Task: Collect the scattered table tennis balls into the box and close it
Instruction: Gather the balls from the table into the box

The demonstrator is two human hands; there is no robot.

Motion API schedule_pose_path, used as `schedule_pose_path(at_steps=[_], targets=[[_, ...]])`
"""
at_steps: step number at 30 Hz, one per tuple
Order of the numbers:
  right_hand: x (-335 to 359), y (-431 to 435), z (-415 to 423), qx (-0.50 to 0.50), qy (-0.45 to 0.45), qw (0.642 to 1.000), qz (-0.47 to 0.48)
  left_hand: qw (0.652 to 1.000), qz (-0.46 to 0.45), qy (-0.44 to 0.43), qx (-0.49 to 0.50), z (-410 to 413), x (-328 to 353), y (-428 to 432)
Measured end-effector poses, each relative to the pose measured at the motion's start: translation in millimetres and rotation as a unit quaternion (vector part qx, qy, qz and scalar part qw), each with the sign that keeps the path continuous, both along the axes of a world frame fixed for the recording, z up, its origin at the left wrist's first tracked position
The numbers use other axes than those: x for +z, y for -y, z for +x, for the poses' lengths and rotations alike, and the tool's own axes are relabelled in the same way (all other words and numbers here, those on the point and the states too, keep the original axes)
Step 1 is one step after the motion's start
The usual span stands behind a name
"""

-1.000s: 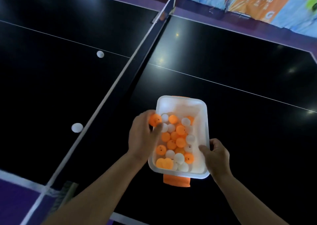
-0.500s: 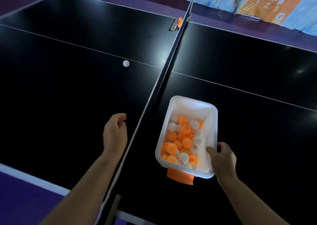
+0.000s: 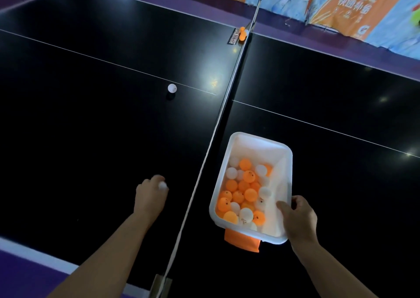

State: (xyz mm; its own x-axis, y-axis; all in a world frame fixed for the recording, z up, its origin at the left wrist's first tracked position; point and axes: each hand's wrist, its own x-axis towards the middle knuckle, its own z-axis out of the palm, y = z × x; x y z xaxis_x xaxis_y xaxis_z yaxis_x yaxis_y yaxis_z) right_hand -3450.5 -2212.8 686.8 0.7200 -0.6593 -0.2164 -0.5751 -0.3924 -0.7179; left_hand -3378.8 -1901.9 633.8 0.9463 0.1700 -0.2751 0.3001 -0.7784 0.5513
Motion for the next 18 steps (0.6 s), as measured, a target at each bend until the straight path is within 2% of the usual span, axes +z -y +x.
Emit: schedule_pose_path(at_steps=[3, 6, 7, 9, 11, 14, 18], targets=[[2.1, -1.4, 4.5, 0.0, 0.001, 1.0, 0.005, 0.982, -0.15, 0.107, 0.049, 16.7, 44.3, 21.7], [7.5, -2.2, 10.7, -0.003, 0.008, 1.0, 0.022, 0.957, -0.246, 0.148, -0.032, 34.1, 83.0, 56.7], [10.2, -2.1, 13.4, -0.004, 0.012, 1.0, 0.026, 0.953, -0.252, 0.145, -0.078, 39.2, 90.7, 68.1], [15.6, -1.2, 20.6, -0.003, 0.02, 0.999, 0.032, 0.952, -0.209, 0.141, -0.176, 47.7, 98.8, 87.0], [20.3, 1.1, 30.9, -0.002, 0.02, 0.999, 0.03, 0.95, -0.164, 0.147, -0.22, 58.2, 99.0, 97.3], [24.7, 6.3, 51.0, -0.004, 0.019, 0.999, 0.025, 0.951, -0.147, 0.186, -0.2, 85.2, 94.4, 97.0], [24.8, 15.0, 83.3, -0.004, 0.016, 1.0, 0.02, 0.96, -0.127, 0.196, -0.152, 139.8, 85.5, 89.8]])
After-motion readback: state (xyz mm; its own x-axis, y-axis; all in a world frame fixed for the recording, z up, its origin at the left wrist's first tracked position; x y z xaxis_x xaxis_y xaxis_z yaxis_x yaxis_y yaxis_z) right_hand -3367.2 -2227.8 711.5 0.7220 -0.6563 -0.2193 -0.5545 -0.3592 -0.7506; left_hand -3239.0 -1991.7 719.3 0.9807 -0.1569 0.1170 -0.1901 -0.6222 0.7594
